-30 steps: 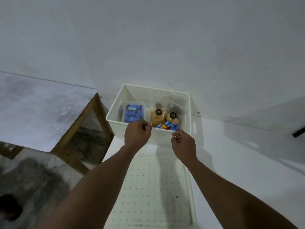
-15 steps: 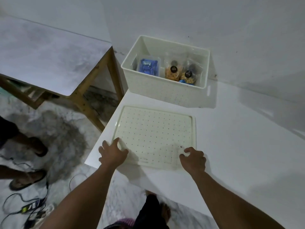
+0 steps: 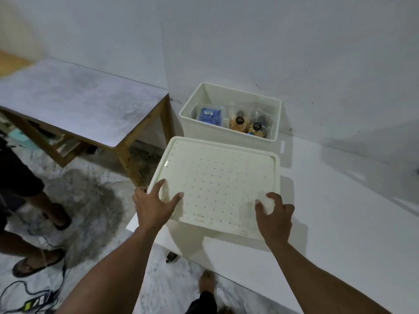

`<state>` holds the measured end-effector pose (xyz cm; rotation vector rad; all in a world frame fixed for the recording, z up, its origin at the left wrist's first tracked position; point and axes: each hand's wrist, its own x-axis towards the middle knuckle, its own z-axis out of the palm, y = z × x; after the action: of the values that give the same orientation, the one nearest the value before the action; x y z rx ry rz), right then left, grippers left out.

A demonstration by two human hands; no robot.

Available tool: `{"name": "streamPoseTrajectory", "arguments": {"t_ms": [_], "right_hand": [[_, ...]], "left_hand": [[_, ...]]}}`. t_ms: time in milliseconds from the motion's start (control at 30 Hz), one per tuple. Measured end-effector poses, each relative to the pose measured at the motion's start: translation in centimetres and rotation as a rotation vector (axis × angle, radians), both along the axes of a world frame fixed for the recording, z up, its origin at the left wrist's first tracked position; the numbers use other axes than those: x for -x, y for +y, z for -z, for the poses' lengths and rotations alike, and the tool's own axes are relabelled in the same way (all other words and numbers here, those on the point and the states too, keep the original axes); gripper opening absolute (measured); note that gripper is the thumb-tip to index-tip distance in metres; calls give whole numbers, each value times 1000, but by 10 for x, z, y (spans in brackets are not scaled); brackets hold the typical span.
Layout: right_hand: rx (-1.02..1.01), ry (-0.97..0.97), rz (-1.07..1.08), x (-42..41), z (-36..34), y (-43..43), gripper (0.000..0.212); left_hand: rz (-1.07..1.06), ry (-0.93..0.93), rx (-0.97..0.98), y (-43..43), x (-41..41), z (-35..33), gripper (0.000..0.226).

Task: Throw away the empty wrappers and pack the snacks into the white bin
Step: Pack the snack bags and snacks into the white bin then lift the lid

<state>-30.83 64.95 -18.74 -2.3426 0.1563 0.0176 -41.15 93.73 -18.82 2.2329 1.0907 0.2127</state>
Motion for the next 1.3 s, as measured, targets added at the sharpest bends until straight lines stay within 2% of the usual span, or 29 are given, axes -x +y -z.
{"name": "streamPoseTrajectory", "arguments": {"t_ms": [233,467,733,967,1100,1300], "right_hand": [[-20,-135,2,-57,-55,5,38],[15,-163,30,-127,-84,18,39],[77,-200,83,-211,-71,51,42],[231,-176,123,-281,-46,74,44],[271,-175,103,-310,-32,84,44],[232,-143,105,-316,-24,92,41]], "left_hand": [[28,-102,-75,13,-61,-61,80],[72,-113,-75,33,-135,-88,84],[157,-110,-65,76,-233,-82,86],[209,-6,-109,108,-317,-47,97],[245,48,-191,115,-341,-36,90],[277,3,-234,114,-349,-32,79]]}}
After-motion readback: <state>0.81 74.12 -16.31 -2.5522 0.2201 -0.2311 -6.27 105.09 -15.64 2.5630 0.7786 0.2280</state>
